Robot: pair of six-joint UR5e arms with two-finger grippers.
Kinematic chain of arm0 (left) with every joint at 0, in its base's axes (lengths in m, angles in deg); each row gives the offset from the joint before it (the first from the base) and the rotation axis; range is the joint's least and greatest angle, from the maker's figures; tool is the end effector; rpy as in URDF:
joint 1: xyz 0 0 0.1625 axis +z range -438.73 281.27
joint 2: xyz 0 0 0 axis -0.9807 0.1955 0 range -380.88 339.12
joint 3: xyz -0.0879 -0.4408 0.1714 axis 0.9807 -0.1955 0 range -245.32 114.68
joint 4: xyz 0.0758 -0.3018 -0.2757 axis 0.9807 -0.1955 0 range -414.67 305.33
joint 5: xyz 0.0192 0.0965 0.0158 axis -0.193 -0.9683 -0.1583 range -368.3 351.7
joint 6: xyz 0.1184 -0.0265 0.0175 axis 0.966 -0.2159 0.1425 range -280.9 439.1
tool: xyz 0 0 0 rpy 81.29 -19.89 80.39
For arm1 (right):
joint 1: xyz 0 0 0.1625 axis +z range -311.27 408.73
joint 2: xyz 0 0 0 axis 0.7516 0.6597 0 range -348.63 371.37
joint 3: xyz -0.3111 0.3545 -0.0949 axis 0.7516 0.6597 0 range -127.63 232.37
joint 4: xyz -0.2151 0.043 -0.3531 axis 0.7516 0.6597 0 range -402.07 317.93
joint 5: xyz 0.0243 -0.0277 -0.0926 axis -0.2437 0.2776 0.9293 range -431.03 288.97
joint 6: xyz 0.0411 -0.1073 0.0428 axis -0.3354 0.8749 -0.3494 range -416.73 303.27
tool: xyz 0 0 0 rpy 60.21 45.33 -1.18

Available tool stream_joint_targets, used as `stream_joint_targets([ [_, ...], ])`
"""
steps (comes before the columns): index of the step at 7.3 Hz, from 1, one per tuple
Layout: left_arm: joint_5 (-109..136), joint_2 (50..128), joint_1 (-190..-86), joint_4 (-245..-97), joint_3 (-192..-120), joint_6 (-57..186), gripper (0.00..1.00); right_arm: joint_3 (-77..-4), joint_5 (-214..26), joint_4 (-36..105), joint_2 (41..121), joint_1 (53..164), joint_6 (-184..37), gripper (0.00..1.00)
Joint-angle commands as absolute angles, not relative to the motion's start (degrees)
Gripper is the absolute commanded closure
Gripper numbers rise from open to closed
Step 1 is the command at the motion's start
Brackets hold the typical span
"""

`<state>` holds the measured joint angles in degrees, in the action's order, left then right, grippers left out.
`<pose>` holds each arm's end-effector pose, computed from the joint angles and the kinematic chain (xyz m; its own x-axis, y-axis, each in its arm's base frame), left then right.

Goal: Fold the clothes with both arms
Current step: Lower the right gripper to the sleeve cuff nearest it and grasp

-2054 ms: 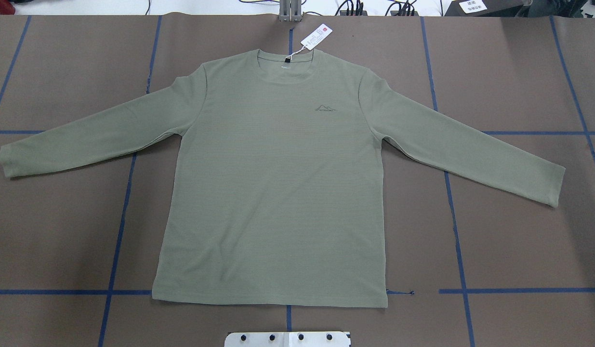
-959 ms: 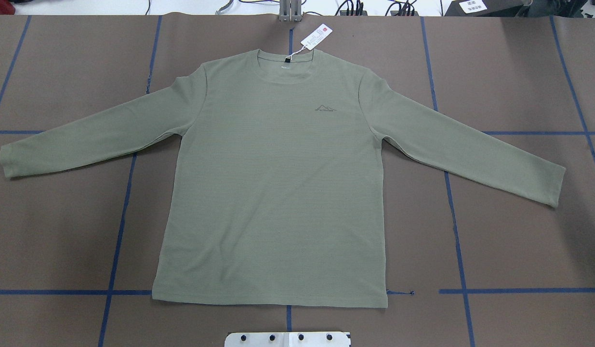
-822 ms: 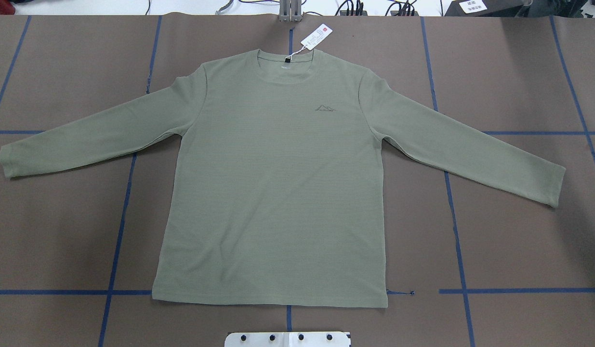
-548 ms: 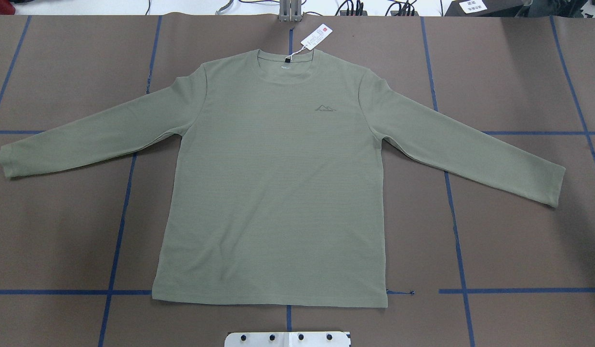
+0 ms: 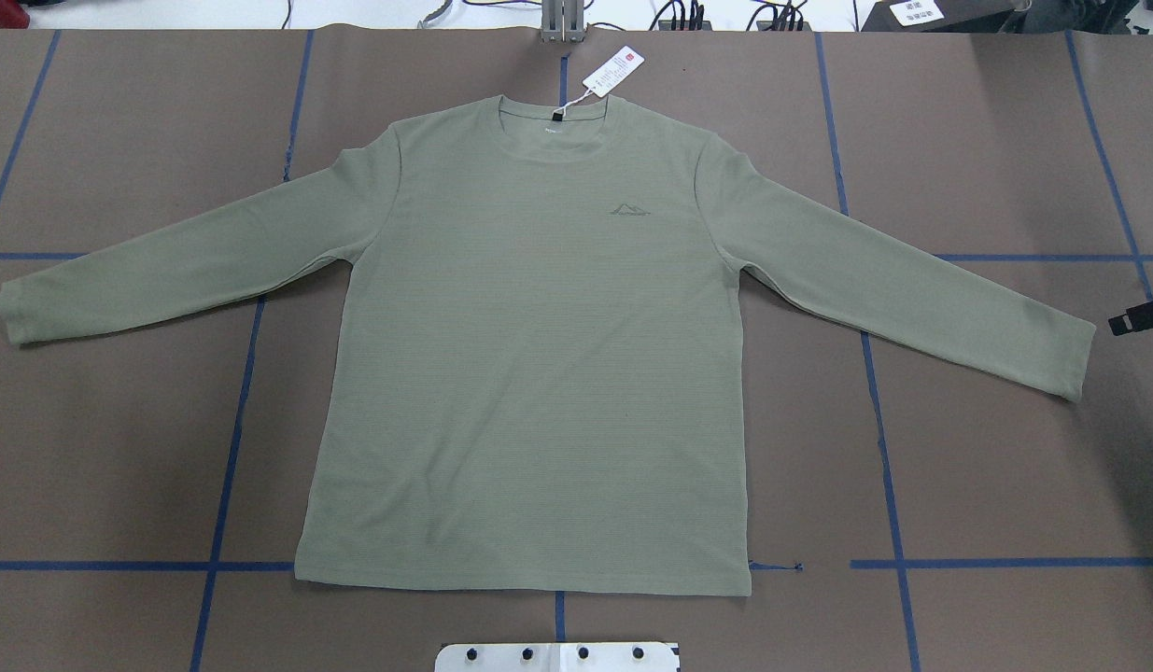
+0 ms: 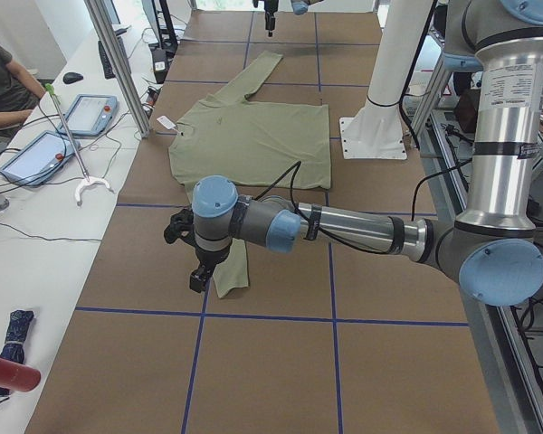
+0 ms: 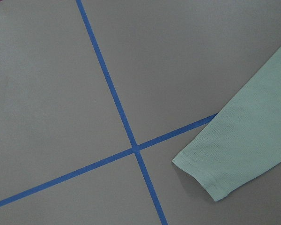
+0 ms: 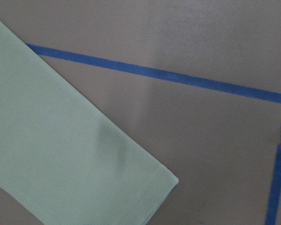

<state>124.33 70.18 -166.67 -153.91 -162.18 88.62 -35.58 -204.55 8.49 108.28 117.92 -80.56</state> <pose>-0.0315 -0.5221 0.6460 0.7124 0.3809 -0.5894 -0.1542 0.9043 0.3981 -0.1185 -0.4493 0.7274 0.6303 -0.2090 0.7477 0.0564 0.9728 0.2245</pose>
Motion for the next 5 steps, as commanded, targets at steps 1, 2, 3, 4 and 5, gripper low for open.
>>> stream_joint_targets([
  [1, 124.6, 70.2, -166.7, -154.5, -162.3, 88.3, 0.00, -34.9, -203.1, 7.1, 107.3, 112.9, -86.3, 0.00],
  [2, 124.7, 70.2, -166.7, -154.5, -162.3, 88.3, 0.00, -34.8, -201.6, 7.2, 107.3, 111.4, -86.6, 0.00],
  [3, 124.7, 70.2, -166.7, -154.5, -162.4, 88.2, 0.00, -34.7, -200.4, 7.2, 107.3, 111.0, -86.6, 0.00],
  [4, 124.8, 70.2, -166.7, -154.4, -162.5, 88.2, 0.00, -34.4, -200.3, 7.2, 107.3, 110.8, -86.7, 0.00],
  [5, 124.8, 70.2, -166.7, -154.4, -162.5, 88.2, 0.00, -33.9, -200.3, 7.4, 107.3, 110.6, -86.6, 0.00],
])
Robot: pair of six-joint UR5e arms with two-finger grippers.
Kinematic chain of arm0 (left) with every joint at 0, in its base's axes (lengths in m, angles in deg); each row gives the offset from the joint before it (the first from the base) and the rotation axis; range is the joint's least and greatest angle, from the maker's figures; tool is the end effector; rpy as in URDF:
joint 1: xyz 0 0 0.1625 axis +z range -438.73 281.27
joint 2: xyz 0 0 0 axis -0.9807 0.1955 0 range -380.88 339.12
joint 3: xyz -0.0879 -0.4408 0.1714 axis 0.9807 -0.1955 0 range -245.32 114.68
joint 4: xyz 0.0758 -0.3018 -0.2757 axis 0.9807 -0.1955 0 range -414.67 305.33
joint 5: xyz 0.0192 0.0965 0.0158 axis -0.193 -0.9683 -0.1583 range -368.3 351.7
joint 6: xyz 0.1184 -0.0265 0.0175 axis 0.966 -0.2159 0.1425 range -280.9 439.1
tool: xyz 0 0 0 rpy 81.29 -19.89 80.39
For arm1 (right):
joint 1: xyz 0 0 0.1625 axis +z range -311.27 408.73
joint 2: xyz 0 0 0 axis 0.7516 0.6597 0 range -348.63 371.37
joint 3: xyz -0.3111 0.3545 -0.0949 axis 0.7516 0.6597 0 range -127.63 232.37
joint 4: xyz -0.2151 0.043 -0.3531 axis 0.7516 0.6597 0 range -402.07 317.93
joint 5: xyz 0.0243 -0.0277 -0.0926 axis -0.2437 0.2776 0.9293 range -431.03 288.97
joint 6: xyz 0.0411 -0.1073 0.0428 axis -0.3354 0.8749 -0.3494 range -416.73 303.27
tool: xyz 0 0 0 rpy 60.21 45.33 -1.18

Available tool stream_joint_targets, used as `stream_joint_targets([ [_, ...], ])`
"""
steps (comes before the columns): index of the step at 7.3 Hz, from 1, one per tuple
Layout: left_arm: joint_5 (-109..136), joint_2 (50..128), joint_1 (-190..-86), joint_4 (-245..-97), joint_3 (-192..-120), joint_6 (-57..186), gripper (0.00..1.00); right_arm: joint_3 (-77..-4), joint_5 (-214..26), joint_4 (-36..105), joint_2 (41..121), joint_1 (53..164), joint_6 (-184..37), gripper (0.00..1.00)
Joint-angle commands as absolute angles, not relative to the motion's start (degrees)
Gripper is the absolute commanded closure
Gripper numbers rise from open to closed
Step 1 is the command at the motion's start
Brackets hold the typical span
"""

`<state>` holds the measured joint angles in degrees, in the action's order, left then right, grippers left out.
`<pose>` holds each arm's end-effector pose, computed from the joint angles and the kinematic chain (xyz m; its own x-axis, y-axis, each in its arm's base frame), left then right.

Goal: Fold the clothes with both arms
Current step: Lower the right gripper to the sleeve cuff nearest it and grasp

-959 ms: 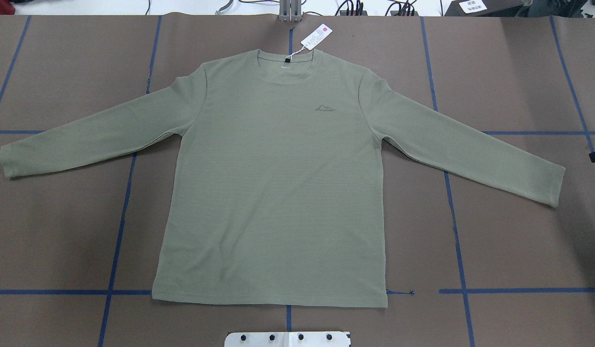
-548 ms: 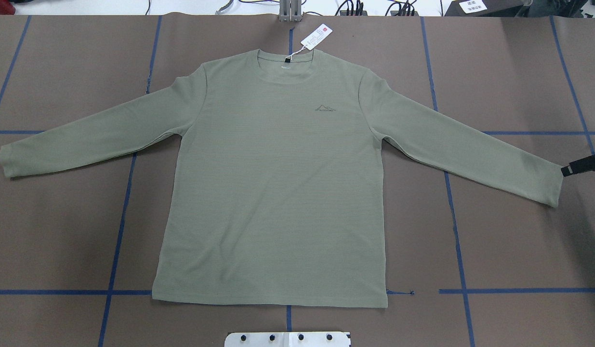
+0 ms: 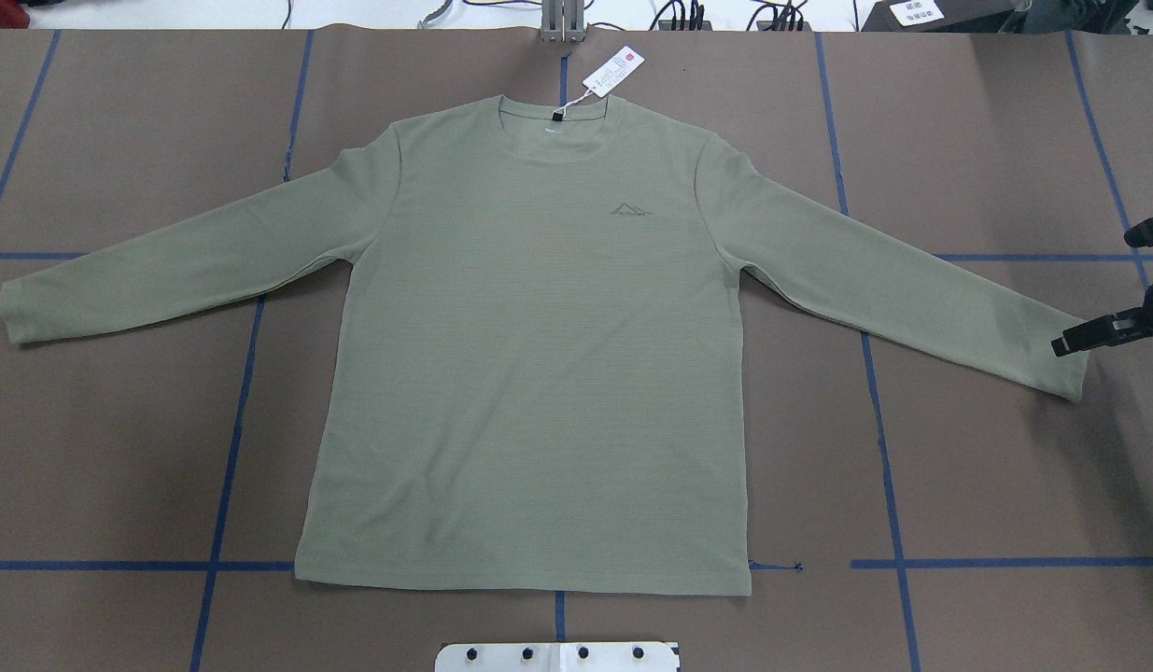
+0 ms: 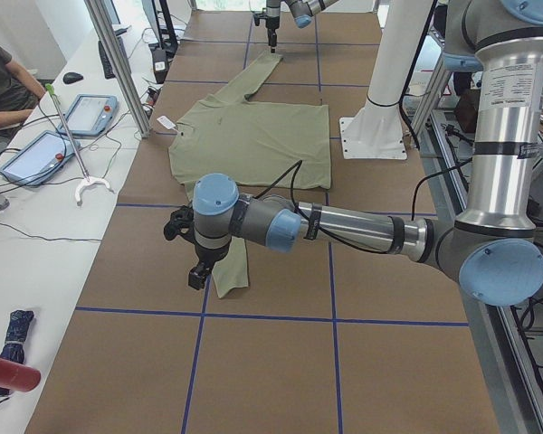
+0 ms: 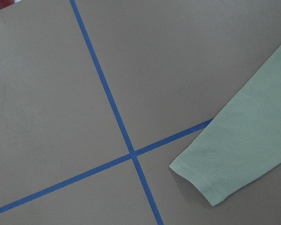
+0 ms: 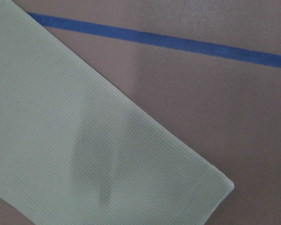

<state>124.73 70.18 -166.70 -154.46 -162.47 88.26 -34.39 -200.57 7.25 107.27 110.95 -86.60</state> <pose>-0.0312 -0.5224 0.6417 0.7085 0.3849 -0.5915 -0.1483 0.9007 0.4085 -0.1719 -0.4449 0.7320 0.6550 -0.1918 0.7309 0.0820 0.9796 0.1836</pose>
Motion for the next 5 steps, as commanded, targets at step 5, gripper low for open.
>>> stream_joint_targets([
  [5, 124.9, 70.2, -166.7, -154.5, -162.9, 88.4, 0.00, -30.6, -200.5, 7.9, 105.8, 109.9, -86.6, 0.00],
])
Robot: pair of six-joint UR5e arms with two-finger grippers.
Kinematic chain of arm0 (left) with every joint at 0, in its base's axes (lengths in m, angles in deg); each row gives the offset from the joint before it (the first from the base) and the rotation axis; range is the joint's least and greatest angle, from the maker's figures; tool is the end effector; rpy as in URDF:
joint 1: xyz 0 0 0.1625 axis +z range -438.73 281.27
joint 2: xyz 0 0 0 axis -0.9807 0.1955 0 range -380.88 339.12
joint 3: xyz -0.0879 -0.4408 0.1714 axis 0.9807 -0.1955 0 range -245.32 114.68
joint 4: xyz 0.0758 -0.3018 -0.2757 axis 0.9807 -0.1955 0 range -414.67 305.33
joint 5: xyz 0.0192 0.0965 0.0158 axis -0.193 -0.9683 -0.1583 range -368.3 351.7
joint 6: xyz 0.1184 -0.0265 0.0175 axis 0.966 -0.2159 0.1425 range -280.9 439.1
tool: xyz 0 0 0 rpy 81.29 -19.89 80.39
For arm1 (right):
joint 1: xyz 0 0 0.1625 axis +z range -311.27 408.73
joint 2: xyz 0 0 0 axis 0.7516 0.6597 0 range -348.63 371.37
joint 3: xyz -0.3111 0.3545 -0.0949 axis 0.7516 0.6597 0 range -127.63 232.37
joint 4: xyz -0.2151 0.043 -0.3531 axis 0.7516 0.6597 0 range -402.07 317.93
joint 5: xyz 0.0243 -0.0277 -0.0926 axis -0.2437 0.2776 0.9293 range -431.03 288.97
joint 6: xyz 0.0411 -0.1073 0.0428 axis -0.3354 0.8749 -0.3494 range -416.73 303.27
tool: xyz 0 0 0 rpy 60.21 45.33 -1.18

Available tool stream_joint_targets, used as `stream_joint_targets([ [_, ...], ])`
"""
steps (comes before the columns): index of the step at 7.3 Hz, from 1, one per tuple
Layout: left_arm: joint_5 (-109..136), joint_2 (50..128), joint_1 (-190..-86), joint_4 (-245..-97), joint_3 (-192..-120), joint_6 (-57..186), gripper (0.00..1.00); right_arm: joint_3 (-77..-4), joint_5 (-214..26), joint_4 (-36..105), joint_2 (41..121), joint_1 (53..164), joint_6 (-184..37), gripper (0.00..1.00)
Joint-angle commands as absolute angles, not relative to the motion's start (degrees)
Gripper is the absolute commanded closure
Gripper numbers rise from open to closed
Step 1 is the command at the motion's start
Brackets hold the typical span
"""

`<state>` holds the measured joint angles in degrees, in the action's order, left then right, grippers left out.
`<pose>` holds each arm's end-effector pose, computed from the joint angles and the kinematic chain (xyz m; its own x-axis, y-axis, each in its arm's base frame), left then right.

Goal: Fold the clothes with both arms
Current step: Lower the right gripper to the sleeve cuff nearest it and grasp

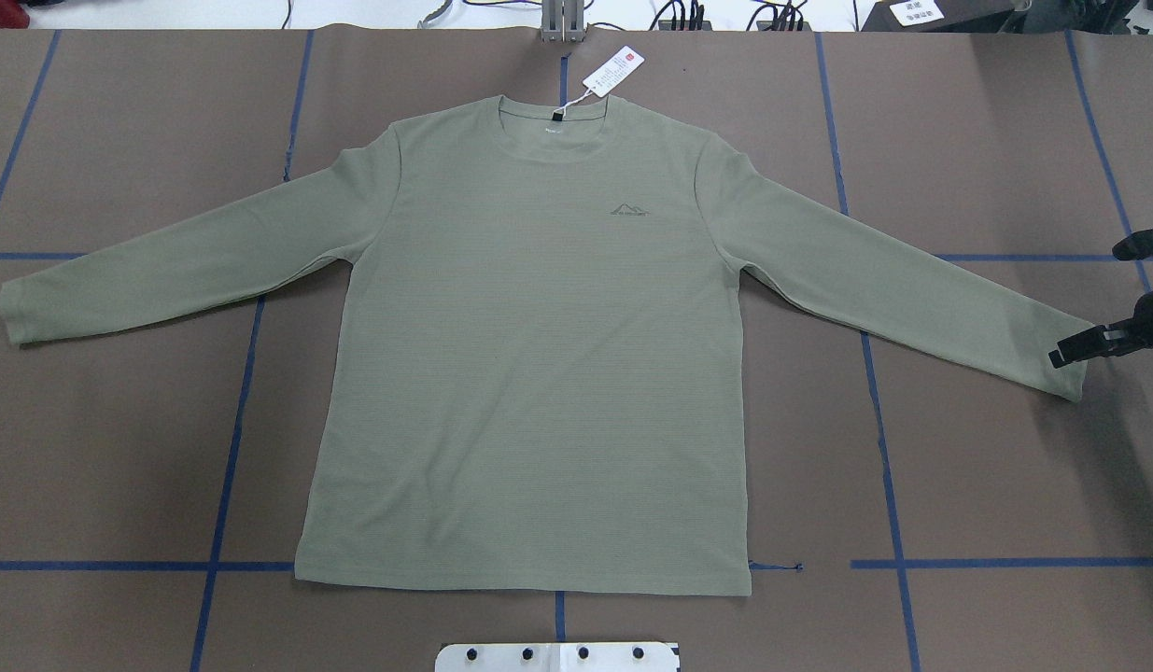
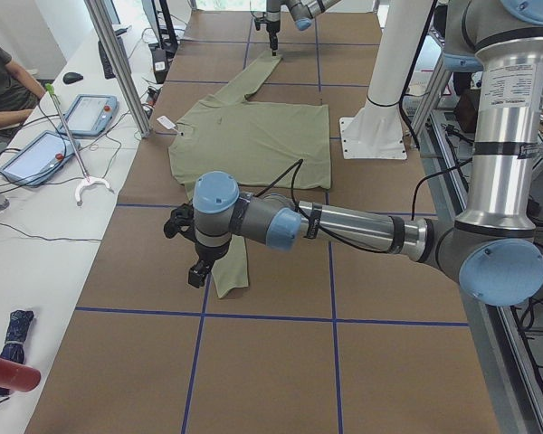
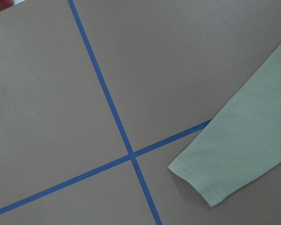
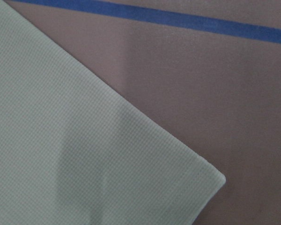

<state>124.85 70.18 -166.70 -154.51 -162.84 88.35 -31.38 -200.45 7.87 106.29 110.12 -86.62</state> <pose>-0.0310 -0.5224 0.6381 0.7067 0.3911 -0.5896 -0.1491 0.8970 0.4162 -0.1803 -0.4462 0.7528 0.6696 -0.1714 0.7227 0.0987 0.9849 0.1421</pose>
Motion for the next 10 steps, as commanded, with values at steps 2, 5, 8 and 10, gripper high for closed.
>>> stream_joint_targets([
  [2, 124.9, 70.2, -166.7, -154.5, -162.8, 88.4, 0.00, -30.2, -201.0, 7.9, 105.8, 109.9, -86.6, 0.01],
  [5, 124.9, 70.3, -166.7, -154.6, -162.2, 88.5, 0.00, -30.6, -201.1, 7.9, 106.0, 110.0, -86.6, 0.49],
  [8, 124.8, 70.4, -166.7, -154.6, -162.1, 88.5, 0.00, -31.3, -201.2, 7.9, 106.4, 110.1, -86.6, 0.93],
  [10, 124.8, 70.3, -166.7, -154.6, -162.3, 88.7, 0.00, -33.0, -201.5, 7.9, 106.7, 110.2, -86.6, 1.00],
])
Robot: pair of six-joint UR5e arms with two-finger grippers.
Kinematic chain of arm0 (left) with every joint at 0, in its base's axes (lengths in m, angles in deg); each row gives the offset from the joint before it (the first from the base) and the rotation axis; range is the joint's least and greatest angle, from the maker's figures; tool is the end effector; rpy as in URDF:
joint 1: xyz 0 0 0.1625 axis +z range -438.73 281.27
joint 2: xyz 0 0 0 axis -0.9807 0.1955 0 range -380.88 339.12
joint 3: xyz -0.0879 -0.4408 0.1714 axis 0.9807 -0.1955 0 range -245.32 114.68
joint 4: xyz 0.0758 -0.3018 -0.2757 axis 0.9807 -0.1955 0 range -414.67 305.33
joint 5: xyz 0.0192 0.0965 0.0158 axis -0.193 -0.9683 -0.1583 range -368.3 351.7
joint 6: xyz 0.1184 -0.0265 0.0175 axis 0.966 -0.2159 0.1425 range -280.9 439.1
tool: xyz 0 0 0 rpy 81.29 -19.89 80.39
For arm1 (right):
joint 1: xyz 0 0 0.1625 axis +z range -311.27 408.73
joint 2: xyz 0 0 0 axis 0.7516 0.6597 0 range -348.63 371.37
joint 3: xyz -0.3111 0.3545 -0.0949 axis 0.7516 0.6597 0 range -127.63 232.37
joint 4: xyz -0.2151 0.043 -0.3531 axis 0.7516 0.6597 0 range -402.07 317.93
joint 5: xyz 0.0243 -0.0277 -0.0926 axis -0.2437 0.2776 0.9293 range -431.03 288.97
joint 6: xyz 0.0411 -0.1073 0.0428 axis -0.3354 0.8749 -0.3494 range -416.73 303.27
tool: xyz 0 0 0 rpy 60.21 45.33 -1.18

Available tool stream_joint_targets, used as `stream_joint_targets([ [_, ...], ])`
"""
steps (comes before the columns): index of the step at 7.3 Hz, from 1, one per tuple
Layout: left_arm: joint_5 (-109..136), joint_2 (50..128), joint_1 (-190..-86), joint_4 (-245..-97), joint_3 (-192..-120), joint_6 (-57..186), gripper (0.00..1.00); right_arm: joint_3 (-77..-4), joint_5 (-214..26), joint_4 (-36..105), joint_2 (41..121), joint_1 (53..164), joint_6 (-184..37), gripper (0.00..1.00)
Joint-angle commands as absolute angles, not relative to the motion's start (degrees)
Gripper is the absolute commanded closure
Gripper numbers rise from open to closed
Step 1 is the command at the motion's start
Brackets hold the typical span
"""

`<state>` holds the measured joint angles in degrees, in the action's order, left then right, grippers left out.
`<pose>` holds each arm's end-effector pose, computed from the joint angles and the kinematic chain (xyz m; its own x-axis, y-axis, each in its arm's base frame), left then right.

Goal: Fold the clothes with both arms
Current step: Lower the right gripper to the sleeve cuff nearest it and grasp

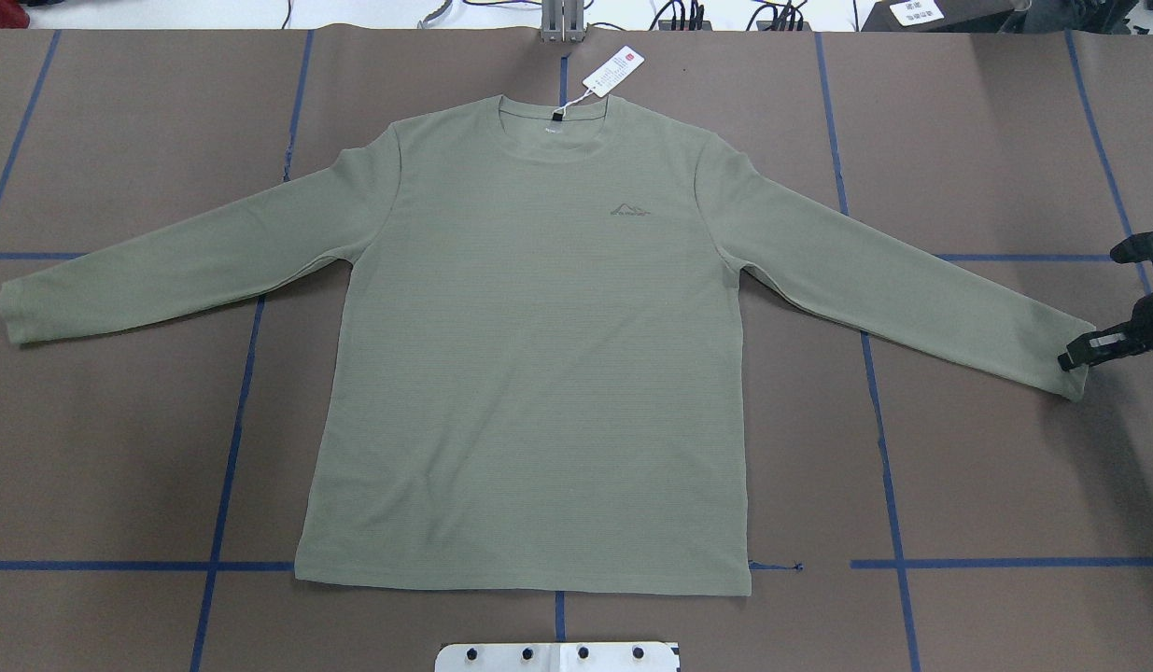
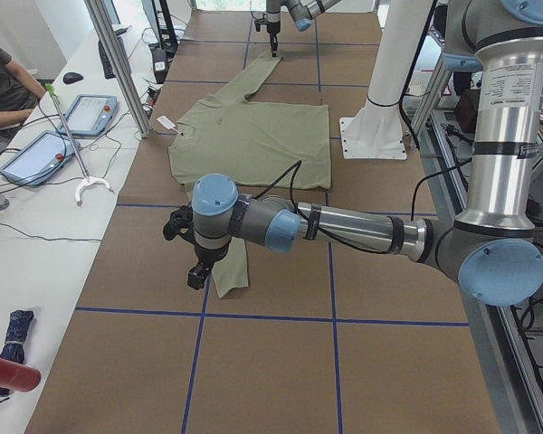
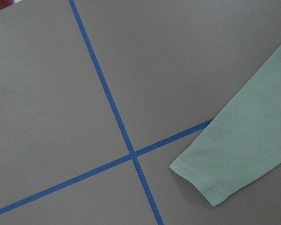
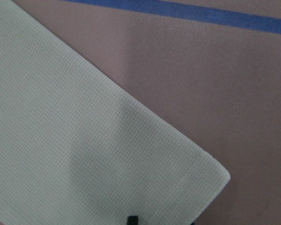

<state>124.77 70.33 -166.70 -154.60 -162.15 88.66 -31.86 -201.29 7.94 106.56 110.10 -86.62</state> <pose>-0.0310 -0.5238 0.6428 0.7070 0.3910 -0.5893 -0.1532 0.8981 0.4122 -0.1805 -0.4434 0.7499 0.6593 -0.1734 0.7316 0.1043 0.9847 0.1394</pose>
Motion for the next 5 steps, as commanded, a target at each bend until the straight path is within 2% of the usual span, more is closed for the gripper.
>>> stream_joint_targets([
  [1, 124.8, 70.3, -166.7, -154.6, -162.5, 88.7, 0.00, -33.6, -201.6, 7.9, 106.6, 110.2, -86.6, 1.00],
  [5, 124.8, 70.3, -166.7, -154.6, -162.6, 88.4, 0.00, -37.0, -208.2, 7.9, 105.5, 112.4, -86.7, 1.00],
])
